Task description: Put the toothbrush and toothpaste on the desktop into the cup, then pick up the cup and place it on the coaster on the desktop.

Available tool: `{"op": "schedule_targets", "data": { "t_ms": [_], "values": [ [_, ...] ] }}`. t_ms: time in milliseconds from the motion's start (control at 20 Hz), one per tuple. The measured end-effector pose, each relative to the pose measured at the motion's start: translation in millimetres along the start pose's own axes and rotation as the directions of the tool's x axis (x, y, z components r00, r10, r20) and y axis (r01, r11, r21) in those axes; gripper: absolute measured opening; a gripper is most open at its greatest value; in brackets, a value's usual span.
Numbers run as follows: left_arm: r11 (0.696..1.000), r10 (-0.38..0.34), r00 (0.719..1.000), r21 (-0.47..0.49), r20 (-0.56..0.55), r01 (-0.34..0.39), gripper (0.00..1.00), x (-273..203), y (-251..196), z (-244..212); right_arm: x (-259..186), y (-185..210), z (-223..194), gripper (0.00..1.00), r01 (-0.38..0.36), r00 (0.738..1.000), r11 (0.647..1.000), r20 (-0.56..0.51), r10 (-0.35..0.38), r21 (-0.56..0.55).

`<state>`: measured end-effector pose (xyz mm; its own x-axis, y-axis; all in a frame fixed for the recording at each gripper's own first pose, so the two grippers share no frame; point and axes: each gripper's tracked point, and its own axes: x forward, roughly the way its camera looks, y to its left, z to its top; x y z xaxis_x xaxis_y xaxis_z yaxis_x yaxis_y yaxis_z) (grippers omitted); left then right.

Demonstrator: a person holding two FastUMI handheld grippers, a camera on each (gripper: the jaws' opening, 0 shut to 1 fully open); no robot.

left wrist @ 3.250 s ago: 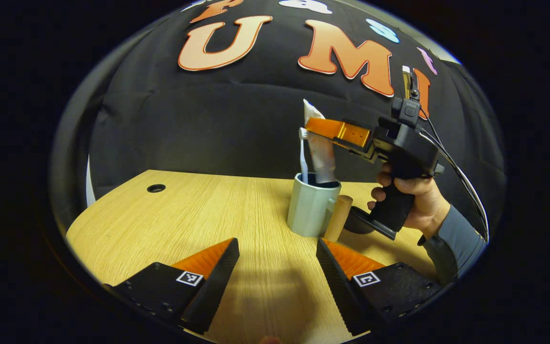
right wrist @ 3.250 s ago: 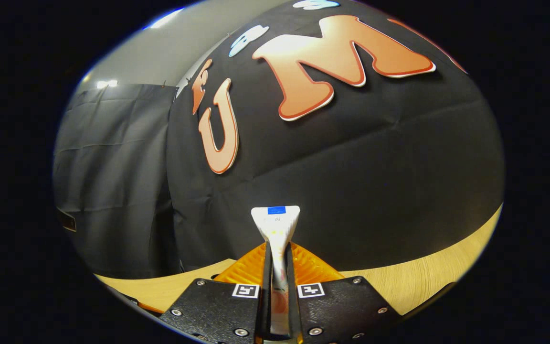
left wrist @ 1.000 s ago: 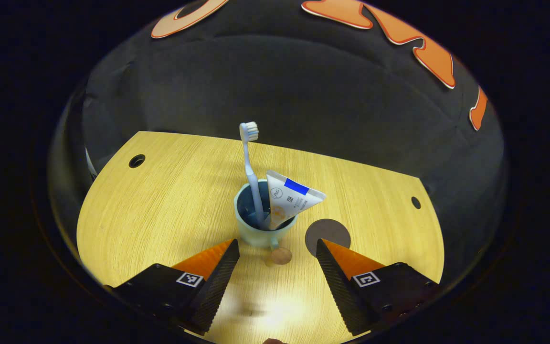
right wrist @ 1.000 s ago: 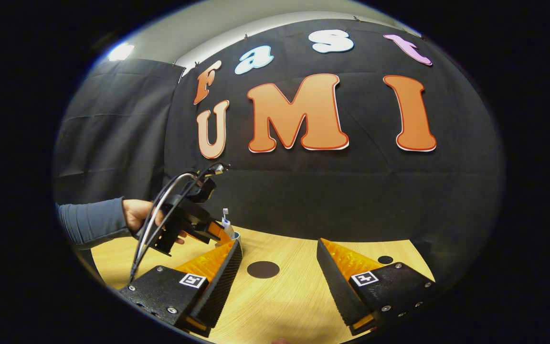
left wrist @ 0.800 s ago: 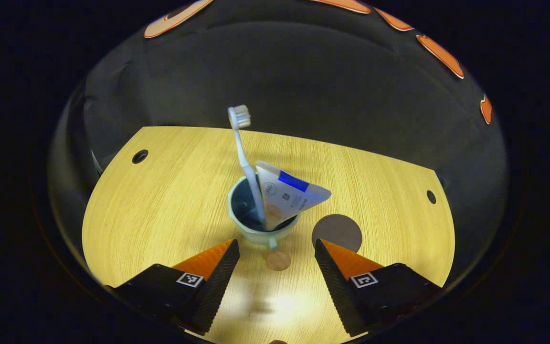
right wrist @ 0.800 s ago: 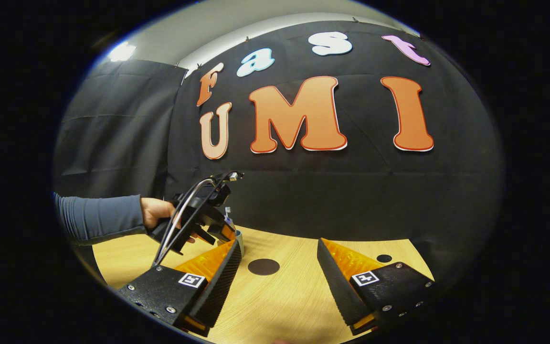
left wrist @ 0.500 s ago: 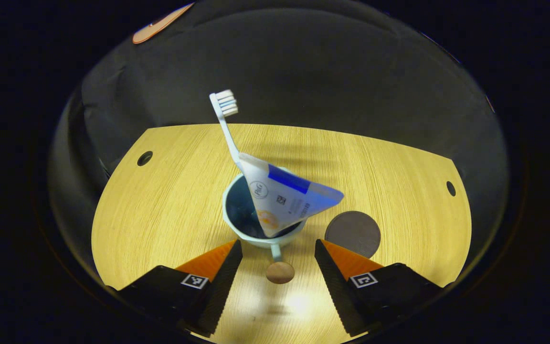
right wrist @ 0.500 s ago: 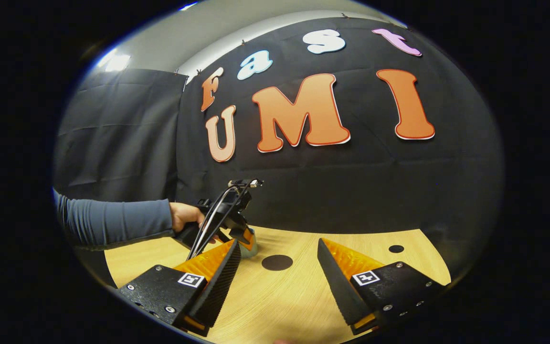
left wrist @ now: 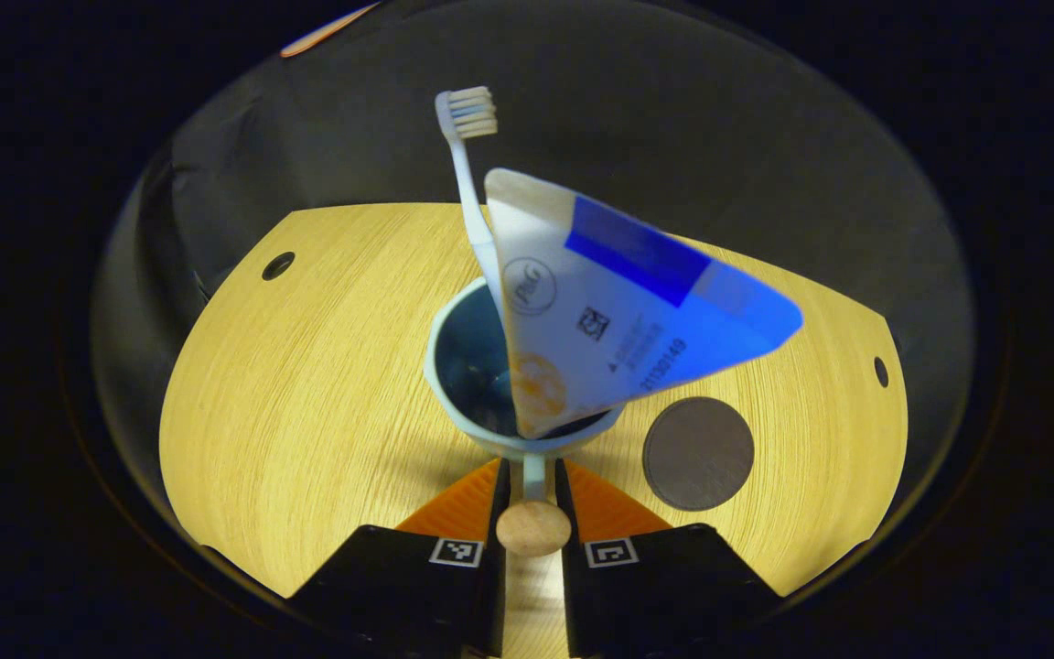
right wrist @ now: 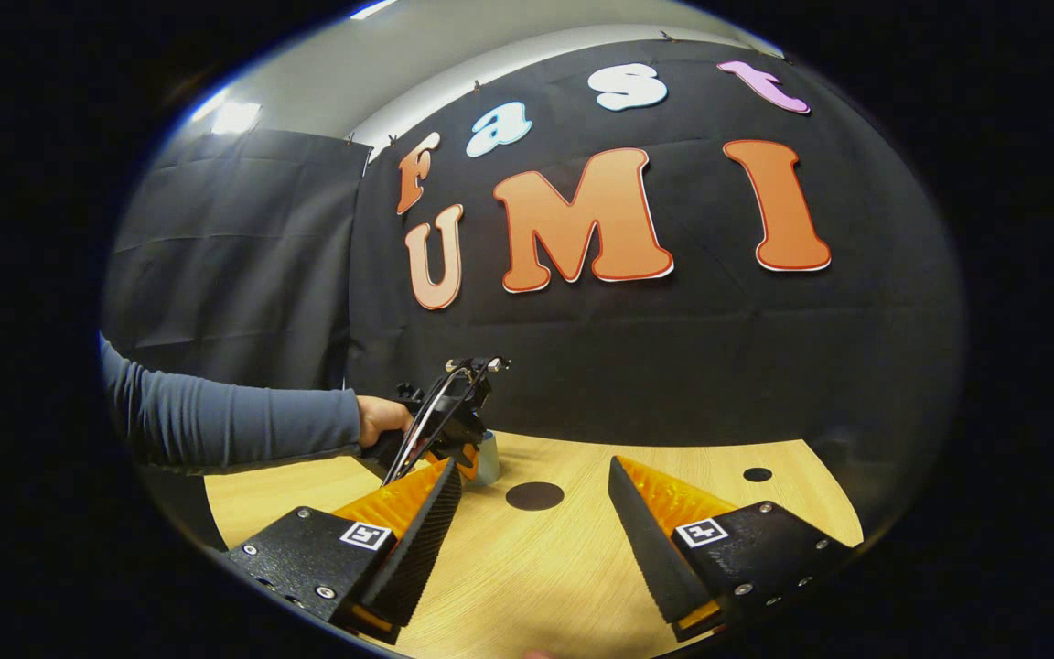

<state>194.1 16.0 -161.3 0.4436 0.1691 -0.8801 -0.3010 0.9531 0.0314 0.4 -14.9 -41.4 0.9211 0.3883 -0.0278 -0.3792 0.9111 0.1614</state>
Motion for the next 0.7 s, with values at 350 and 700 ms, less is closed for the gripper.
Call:
{"op": "schedule_targets", "data": {
  "t_ms": [350, 700],
  "values": [
    [0.998, -0.047, 0.998, -0.029, 0.05, 0.048, 0.21, -5.0, 7.2, 5.3, 2.8, -8.2, -8.5, 0.97, 0.027, 0.999, 0.999, -0.02, -0.027, 0.017],
    [0.997, -0.079, 0.993, 0.026, 0.09, 0.077, 0.21, -16.6, -3.9, 11.3, 5.0, -14.0, -11.9, 0.97, 0.055, 0.998, 0.998, -0.026, -0.054, 0.027]
  ]
}}
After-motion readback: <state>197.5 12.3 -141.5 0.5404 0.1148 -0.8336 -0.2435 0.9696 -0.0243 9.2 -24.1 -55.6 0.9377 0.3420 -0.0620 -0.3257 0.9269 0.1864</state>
